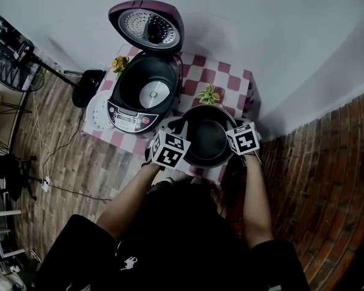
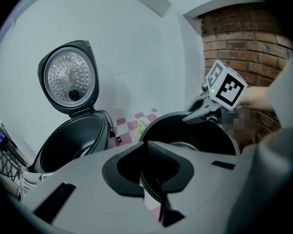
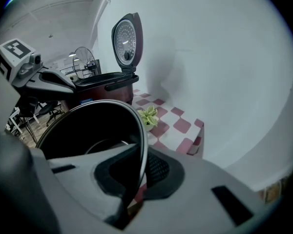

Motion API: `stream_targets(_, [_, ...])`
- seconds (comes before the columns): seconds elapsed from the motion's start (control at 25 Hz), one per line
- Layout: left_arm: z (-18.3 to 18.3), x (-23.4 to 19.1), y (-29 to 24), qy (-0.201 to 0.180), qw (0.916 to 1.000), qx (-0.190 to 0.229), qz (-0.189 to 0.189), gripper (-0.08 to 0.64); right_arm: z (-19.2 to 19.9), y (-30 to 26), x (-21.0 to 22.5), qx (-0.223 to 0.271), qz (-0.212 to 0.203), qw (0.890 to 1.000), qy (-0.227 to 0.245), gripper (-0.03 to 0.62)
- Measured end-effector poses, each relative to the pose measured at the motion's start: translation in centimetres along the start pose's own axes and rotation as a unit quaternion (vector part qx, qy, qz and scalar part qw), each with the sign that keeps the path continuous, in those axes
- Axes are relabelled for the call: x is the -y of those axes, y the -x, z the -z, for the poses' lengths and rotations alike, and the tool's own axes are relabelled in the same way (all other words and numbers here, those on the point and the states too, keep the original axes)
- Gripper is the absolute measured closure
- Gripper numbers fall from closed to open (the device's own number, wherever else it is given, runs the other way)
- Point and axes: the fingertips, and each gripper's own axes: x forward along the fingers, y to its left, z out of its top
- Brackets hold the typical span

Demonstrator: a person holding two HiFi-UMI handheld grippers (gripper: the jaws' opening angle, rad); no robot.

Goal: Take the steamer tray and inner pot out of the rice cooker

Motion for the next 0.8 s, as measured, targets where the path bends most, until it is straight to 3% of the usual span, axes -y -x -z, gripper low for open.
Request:
stream_targets(0.56, [0.3, -1.1, 2.2, 0.043, 0.9989, 0.014, -0.013, 0.556, 1.0, -1.4, 1.4, -0.001, 0.009, 1.000, 0.003, 0.566])
stream_targets(0.8, [-0.1, -1.1, 4.1, 0.058, 0.9976, 0.034, -0.015, 0.557, -1.3, 1.1, 2.1, 0.056, -0.009, 0.998, -0.030, 0.428])
